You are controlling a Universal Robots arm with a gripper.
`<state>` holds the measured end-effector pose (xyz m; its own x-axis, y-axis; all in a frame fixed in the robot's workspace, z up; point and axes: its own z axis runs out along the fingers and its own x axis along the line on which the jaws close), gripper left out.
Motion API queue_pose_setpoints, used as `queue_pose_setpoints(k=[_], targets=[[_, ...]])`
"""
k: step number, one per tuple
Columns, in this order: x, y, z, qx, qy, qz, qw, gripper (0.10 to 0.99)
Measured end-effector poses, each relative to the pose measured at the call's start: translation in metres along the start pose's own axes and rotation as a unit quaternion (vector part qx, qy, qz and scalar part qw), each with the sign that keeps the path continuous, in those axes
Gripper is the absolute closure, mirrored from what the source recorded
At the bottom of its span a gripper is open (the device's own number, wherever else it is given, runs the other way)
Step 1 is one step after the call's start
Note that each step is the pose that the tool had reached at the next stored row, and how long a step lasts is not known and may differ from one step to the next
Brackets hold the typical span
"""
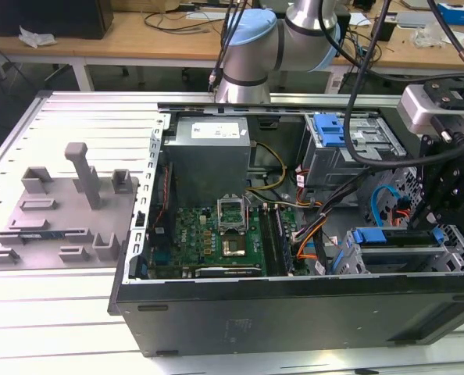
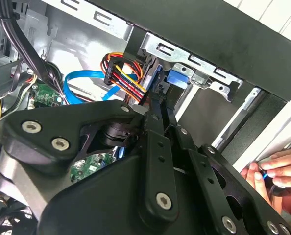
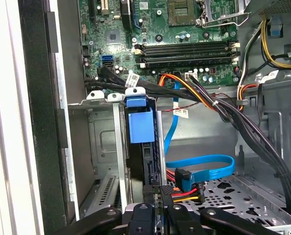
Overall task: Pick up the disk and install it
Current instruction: 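Insert the first disk wire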
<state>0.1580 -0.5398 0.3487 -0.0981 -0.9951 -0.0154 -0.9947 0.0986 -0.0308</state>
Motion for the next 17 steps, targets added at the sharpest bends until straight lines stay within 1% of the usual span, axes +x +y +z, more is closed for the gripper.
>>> queue_pose_setpoints(k=[8,17], targets=[[0.0001,0.0,0.0007,0.0001,0.0002,0.007,1.0,0.918],[-0.0002,0.0,0.0007,0.0001,0.0001,0.003,1.0,0.918]])
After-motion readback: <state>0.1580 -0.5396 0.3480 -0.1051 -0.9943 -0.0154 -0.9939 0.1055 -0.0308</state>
